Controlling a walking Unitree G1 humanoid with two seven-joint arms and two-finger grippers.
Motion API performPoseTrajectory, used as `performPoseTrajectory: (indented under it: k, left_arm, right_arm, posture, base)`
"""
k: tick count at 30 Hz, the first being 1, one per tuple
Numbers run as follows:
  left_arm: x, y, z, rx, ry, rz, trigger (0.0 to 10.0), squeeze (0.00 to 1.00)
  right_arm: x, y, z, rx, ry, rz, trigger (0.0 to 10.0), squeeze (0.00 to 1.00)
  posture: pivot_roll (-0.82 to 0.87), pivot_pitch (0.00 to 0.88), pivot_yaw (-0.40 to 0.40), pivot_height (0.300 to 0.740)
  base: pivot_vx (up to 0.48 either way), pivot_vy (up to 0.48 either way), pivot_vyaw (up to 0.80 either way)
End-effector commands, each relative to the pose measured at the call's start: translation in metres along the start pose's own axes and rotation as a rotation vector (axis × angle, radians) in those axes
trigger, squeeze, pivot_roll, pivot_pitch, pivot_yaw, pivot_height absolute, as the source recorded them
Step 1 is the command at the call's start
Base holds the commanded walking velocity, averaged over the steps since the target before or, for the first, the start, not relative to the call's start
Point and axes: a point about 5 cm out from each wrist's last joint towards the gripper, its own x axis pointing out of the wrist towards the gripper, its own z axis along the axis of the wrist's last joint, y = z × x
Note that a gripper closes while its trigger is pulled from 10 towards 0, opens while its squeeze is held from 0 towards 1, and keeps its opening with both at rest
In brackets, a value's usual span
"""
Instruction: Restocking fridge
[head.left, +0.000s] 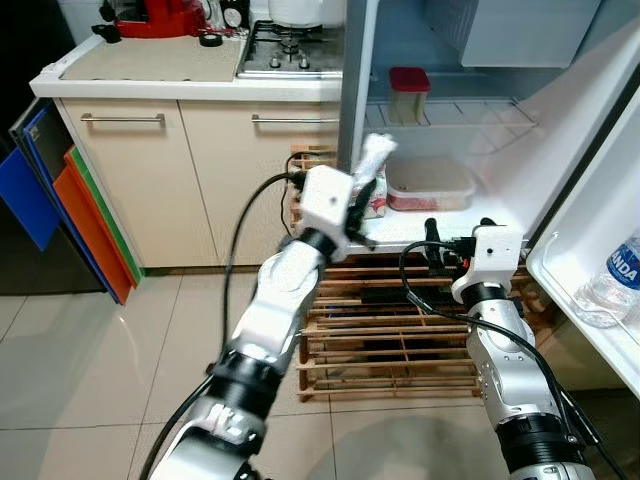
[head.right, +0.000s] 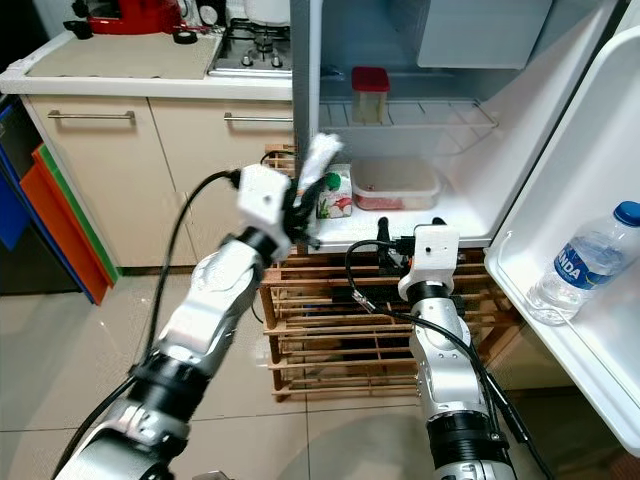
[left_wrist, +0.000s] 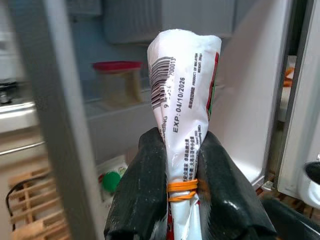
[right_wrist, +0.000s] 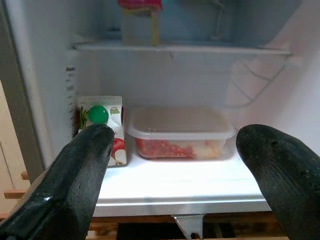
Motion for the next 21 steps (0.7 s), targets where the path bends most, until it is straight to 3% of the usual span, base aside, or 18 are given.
performPoseTrajectory:
  k: [1, 6, 10, 21]
  left_arm:
    - [0.008, -0.008, 0.008, -0.007, -0.019, -0.020, 10.0, 0.00]
    - [0.011, -0.014, 0.011, -0.040, -0.041, -0.043, 10.0, 0.00]
    - [0.008, -0.019, 0.009, 0.001, -0.059, -0.054, 10.0, 0.00]
    - [0.005, -0.007, 0.007, -0.008, -0.056, 0.001, 10.0, 0.00]
  right_arm:
    - [-0.001, -0.004, 0.003, -0.005, -0.007, -0.001, 10.0, 0.00]
    - [-0.005, -0.007, 0.003, -0.018, -0.002, -0.020, 10.0, 0.00]
    - [-0.006, -0.008, 0.002, -0.030, 0.019, -0.021, 10.0, 0.00]
    - [-0.008, -0.004, 0.001, -0.028, 0.015, 0.013, 10.0, 0.00]
  posture:
    - [-0.06, 0.000, 0.008, 0.740]
    - [-0.07, 0.000, 0.013, 0.740]
    - [-0.07, 0.000, 0.008, 0.740]
    - [-0.05, 0.000, -0.001, 0.696]
  base:
    - [0.458, 0.000, 0.00]
    - [0.448, 0.000, 0.00]
    - [0.415, 0.000, 0.00]
    - [0.000, 0.000, -0.19]
